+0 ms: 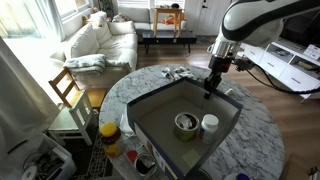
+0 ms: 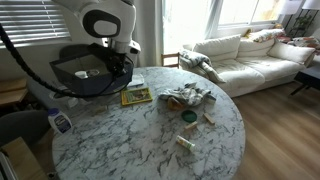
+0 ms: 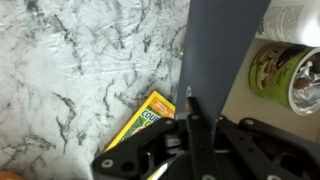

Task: Put the yellow tin and white and orange container in the box then put the box on the clear container

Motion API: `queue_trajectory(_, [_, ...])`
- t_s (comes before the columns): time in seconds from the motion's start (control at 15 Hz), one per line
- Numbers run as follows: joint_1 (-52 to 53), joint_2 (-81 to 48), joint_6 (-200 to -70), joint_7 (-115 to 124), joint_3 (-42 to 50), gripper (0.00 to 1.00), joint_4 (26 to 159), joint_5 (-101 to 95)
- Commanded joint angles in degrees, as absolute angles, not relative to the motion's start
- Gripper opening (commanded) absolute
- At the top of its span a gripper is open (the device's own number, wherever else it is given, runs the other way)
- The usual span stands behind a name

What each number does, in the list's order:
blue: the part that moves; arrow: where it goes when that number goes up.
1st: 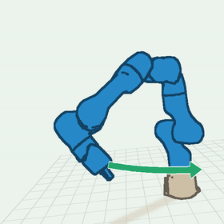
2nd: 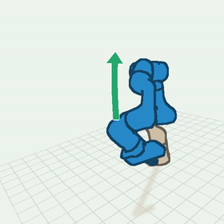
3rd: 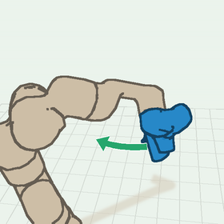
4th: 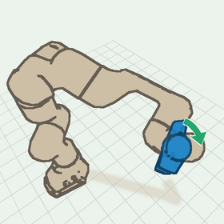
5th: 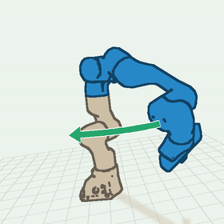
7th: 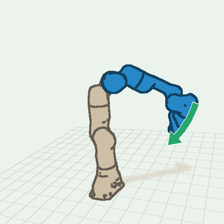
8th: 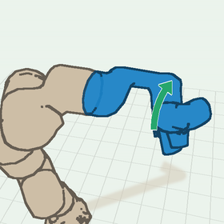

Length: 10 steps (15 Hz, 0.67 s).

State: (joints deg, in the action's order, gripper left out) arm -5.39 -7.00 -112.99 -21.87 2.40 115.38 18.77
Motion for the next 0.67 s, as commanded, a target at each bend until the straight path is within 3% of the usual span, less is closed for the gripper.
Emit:
queue_trajectory(0.0, [-5.2, -8.0, -114.9, -21.1, 1.9, 0.01, 115.0, 20.8])
queue_trajectory(0.6, [-5.3, -9.5, -116.2, -20.6, 1.1, 0.01, 114.7, 22.7])
